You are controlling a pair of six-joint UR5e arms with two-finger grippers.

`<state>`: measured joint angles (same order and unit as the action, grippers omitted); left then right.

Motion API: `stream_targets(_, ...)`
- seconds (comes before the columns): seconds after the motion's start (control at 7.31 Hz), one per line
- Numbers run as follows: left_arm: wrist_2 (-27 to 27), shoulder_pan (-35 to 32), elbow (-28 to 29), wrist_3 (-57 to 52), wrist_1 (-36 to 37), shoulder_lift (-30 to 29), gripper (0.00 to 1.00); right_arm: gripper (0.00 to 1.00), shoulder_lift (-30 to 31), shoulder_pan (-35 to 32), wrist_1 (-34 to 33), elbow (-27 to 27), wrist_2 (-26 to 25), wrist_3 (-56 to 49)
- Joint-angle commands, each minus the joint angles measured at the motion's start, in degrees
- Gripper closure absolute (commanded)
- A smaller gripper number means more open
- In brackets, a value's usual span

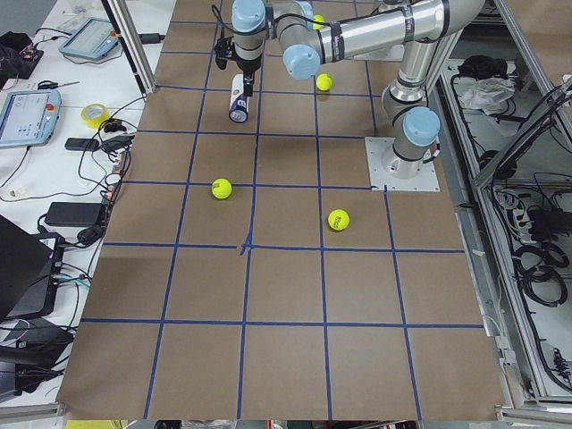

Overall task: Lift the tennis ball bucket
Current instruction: 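Raise the right gripper away while the left gripper reaches toward the can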

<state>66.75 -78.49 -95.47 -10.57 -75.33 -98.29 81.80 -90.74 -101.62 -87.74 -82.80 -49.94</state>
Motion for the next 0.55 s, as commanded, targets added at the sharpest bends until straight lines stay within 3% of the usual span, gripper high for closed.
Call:
stream_targets(0.0, -6.8, 0.0, -0.5, 3.2, 8.8, -7.6, 0.0, 0.0, 6.1, 0.9, 6.1, -1.0, -4.2, 7.1)
stream_targets(0.14, -12.2, 0.0, -0.9, 6.4, 11.4, -10.9, 0.0, 0.0, 6.7, 0.9, 7.5, -1.0, -8.0, 14.4)
stream_targets(0.41, -13.4, -0.2, -0.9, 6.7, 15.2, -16.0, 0.0, 0.0, 8.5, 0.7, 9.8, -1.0, -8.5, 19.2)
